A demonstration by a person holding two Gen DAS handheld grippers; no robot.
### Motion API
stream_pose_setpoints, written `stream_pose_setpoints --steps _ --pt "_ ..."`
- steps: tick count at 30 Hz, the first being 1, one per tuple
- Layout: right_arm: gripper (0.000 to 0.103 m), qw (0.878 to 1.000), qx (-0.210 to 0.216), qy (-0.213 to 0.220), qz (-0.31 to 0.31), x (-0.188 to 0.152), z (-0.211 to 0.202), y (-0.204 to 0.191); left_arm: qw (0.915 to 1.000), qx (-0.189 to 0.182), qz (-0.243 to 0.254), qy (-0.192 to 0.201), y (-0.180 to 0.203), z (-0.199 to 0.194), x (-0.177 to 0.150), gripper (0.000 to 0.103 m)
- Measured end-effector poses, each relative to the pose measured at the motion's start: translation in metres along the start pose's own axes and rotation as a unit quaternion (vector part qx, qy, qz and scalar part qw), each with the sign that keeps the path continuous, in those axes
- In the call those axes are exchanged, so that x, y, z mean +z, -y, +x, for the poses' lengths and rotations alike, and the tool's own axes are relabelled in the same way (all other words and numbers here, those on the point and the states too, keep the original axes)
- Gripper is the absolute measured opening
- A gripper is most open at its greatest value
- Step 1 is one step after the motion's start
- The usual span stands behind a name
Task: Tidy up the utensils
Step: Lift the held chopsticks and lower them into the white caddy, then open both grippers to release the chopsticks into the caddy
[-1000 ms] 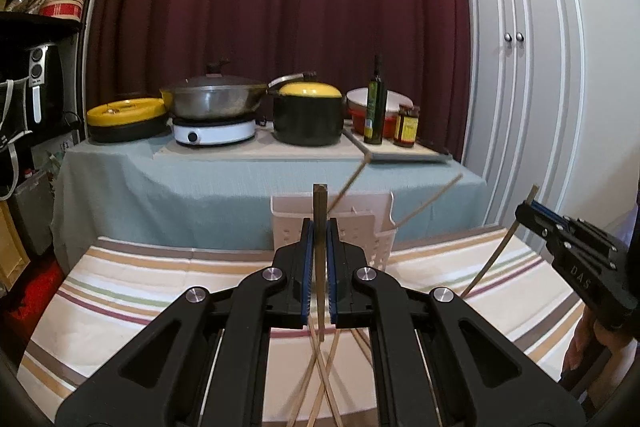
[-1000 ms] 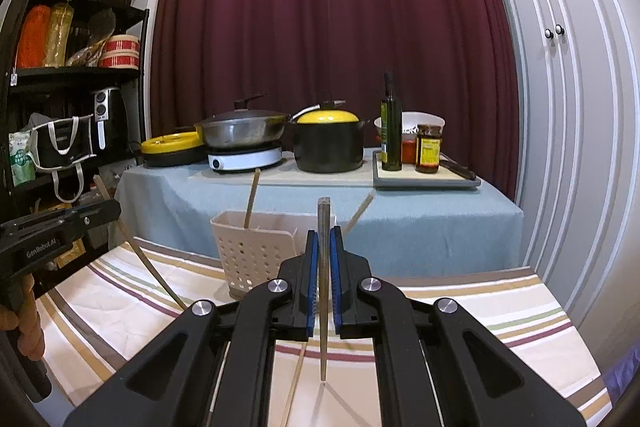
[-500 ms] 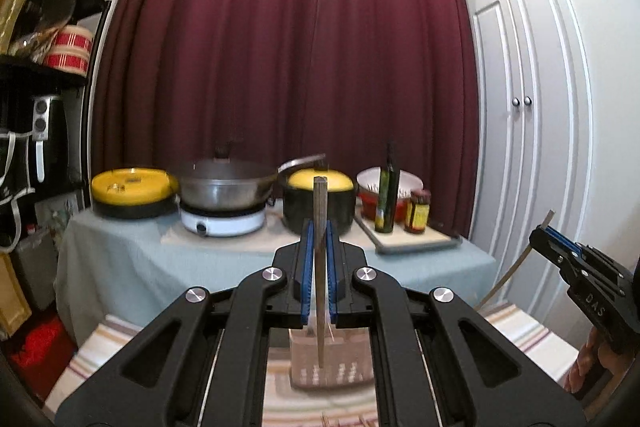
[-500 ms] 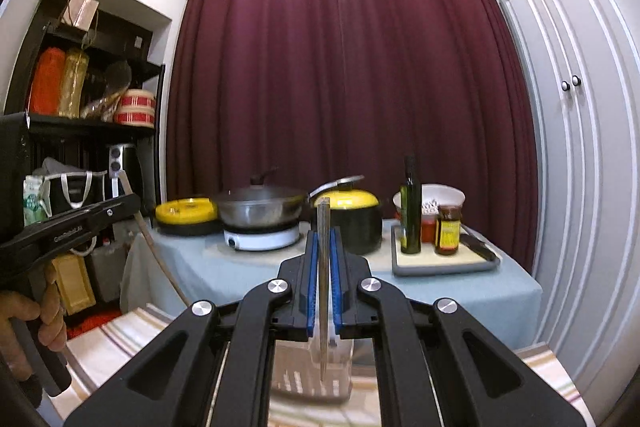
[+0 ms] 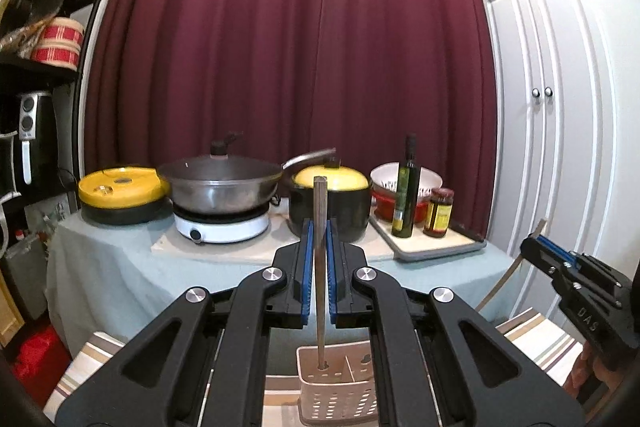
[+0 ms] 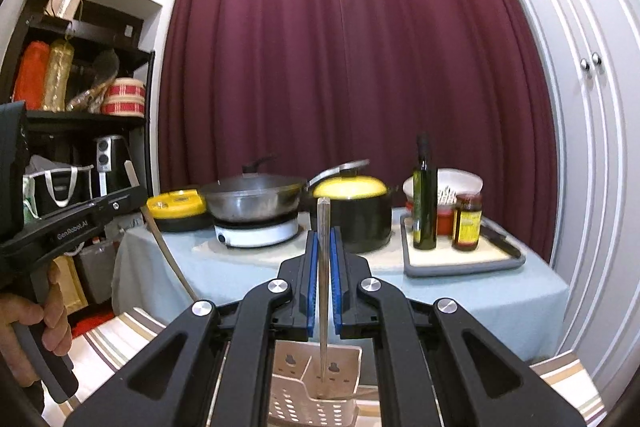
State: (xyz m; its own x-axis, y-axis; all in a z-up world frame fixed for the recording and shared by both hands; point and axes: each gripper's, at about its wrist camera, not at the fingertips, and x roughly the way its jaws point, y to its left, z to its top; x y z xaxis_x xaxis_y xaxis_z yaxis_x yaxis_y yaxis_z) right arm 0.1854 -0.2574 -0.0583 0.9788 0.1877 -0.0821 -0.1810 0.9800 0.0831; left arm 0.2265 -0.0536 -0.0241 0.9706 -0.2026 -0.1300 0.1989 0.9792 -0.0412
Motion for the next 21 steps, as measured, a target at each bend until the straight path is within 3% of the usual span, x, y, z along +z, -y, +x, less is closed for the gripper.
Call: stream_pose_setpoints --steps 8,17,19,21 --pt "0.007 0.999 -0.010 -0.044 -0.002 -0.031 0.024 0.000 0.9991 0.008 0.005 -0.041 -0.001 0.030 -0.043 0.007" --pt "0.007 0.998 -0.009 -0.062 -0.011 -0.046 0.033 -0.005 0.9978 0.012 0.009 -0.065 -0.004 0.040 -0.065 0.008" --pt "0.014 0.998 -0.010 -0.062 -0.010 -0.046 0.031 -0.006 0.9975 0.010 0.011 -0.069 -0.004 0.039 -0.068 0.009" --pt "0.033 0.998 -0.013 -0.057 -0.010 -0.044 0.026 -0.007 0.9973 0.010 0.014 -0.071 -0.004 0.035 -0.070 0.019"
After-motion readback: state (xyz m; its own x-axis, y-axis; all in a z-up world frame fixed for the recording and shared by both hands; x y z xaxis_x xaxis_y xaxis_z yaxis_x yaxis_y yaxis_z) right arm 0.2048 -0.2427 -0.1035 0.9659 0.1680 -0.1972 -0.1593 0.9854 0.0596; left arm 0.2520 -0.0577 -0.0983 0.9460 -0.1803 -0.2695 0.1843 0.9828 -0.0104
